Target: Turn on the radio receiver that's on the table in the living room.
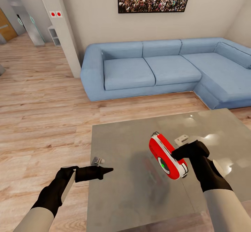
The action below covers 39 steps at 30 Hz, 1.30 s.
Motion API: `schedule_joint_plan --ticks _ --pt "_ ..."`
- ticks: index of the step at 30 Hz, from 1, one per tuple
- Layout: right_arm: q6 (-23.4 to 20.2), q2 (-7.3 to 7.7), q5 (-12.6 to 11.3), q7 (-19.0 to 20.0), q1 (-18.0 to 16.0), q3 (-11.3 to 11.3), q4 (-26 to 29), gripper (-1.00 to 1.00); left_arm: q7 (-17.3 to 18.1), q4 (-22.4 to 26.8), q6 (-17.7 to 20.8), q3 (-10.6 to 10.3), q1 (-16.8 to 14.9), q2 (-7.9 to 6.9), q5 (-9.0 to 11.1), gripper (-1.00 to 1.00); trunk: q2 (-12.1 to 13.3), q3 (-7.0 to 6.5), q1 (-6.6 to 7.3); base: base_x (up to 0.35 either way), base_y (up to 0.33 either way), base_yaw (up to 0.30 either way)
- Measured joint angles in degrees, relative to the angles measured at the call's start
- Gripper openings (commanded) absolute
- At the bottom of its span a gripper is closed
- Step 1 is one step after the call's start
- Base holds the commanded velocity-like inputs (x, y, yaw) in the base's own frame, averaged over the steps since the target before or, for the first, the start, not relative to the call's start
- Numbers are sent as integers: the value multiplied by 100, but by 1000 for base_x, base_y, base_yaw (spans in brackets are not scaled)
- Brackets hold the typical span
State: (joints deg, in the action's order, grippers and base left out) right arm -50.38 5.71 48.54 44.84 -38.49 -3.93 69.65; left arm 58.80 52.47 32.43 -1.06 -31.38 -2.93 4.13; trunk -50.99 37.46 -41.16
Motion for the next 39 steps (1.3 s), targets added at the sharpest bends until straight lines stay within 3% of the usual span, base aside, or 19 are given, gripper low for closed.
schedule_joint_plan --ticks 8,25,34,39 --pt "-4 16 -230 0 0 -11 -2 -100 0 0 0 1 0 -2 0 -100 0 0 0 0 0 0" --pt "28 -2 -276 -32 0 -12 -73 -100 -2 0 8 9 0 0 0 -100 0 0 0 0 0 0" --pt "339 -32 -423 -75 1 -24 -286 -100 -2 0 9 9 0 -1 0 -100 0 0 0 0 0 0" --pt "486 -28 -624 -130 0 -234 -440 -100 -7 0 9 10 0 1 0 -100 0 0 0 0 0 0"
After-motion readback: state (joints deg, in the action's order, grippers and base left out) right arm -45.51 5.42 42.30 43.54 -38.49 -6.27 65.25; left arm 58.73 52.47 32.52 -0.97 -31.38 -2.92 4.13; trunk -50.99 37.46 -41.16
